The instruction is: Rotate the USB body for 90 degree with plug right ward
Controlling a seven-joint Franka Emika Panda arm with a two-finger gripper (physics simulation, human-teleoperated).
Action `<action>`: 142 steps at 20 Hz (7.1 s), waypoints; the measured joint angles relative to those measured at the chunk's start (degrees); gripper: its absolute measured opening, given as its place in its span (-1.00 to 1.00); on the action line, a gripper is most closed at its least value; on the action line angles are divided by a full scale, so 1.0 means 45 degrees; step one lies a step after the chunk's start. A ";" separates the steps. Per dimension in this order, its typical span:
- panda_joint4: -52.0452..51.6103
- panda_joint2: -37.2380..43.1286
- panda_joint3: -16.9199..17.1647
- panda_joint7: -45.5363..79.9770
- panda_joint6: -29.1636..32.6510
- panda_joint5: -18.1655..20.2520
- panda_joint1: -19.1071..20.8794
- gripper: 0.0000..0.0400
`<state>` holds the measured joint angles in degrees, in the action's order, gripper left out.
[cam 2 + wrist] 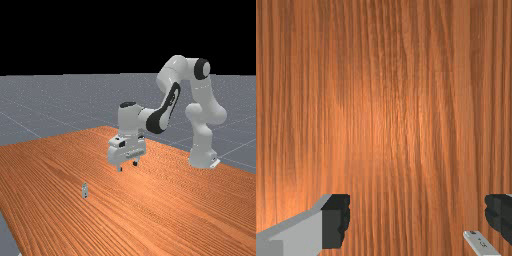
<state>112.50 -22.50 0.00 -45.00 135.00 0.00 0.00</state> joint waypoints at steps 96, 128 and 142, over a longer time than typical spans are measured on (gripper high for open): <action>-0.7662 -0.5707 0.0576 -0.3984 -0.2659 -0.0334 0.2166 -1.00; -1.2852 -0.8891 0.0759 -0.4976 -0.4206 -0.0024 0.3607 -1.00; -1.3579 -1.0194 0.1075 -0.4358 -0.3588 -0.0360 0.3174 -1.00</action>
<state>51.39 -68.37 4.84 -64.61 118.85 -1.62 14.28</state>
